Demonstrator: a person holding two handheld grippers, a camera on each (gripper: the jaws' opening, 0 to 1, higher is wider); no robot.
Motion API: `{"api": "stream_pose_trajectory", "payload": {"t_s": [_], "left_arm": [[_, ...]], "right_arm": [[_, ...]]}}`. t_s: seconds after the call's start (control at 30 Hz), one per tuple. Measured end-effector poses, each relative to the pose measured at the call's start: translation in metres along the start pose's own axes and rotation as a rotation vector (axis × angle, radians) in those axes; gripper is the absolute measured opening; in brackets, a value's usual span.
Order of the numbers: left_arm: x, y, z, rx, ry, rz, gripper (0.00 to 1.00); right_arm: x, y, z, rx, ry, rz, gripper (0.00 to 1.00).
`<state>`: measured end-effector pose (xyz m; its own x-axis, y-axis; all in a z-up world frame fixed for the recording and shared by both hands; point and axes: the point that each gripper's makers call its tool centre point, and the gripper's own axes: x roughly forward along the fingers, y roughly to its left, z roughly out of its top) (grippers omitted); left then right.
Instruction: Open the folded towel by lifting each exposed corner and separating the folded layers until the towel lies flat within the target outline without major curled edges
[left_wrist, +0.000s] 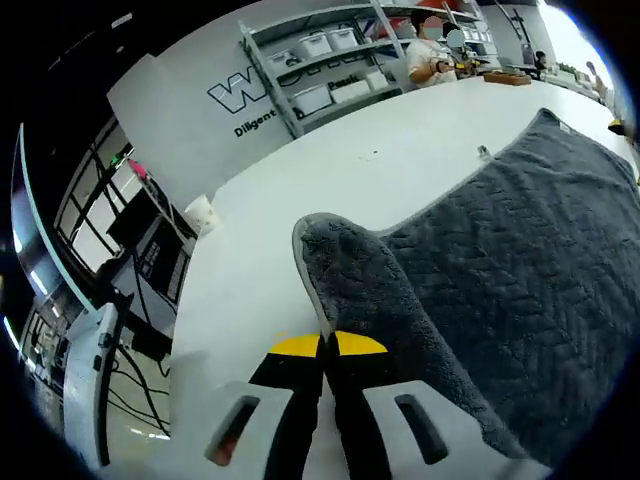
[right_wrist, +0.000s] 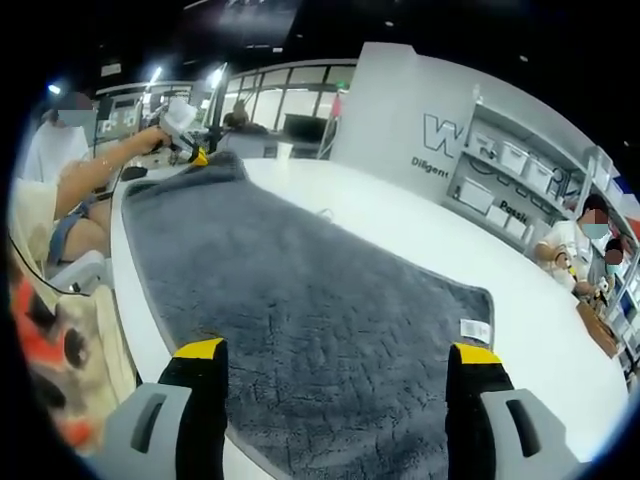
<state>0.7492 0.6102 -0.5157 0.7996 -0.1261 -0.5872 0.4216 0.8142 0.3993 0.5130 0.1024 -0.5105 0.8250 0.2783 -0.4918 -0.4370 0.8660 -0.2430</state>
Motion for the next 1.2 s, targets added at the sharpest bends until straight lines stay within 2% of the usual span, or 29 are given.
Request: {"api": "stream_pose_trajectory", "payload": {"t_s": [0.2, 0.3, 0.37, 0.6, 0.83, 0.97, 1.1, 1.2], "left_arm": [[0.008, 0.01, -0.017, -0.014, 0.035, 0.02, 0.02], [0.017, 0.01, -0.023, -0.002, 0.037, 0.013, 0.03], [0.019, 0.009, -0.027, 0.006, 0.06, 0.009, 0.03], [0.03, 0.016, -0.032, -0.037, 0.079, 0.008, 0.03], [0.037, 0.017, -0.034, -0.043, 0.107, 0.011, 0.05], [0.035, 0.02, -0.034, -0.035, 0.109, 0.037, 0.14], [0.027, 0.025, -0.031, -0.03, 0.099, 0.063, 0.37], [0.016, 0.026, -0.026, -0.047, 0.078, 0.056, 0.51]], "right_arm": [[0.001, 0.002, 0.0, -0.001, 0.003, 0.001, 0.9], [0.002, 0.003, 0.0, -0.005, 0.005, 0.003, 0.9], [0.002, 0.003, 0.0, -0.006, 0.006, 0.004, 0.9], [0.001, 0.003, -0.001, -0.003, 0.006, 0.004, 0.9], [0.001, 0.003, -0.001, -0.003, 0.007, 0.003, 0.9], [0.001, 0.004, -0.001, -0.007, 0.006, 0.006, 0.9], [0.002, 0.005, -0.002, -0.007, 0.01, 0.006, 0.9], [0.002, 0.004, -0.003, -0.008, 0.013, 0.005, 0.89]]}}
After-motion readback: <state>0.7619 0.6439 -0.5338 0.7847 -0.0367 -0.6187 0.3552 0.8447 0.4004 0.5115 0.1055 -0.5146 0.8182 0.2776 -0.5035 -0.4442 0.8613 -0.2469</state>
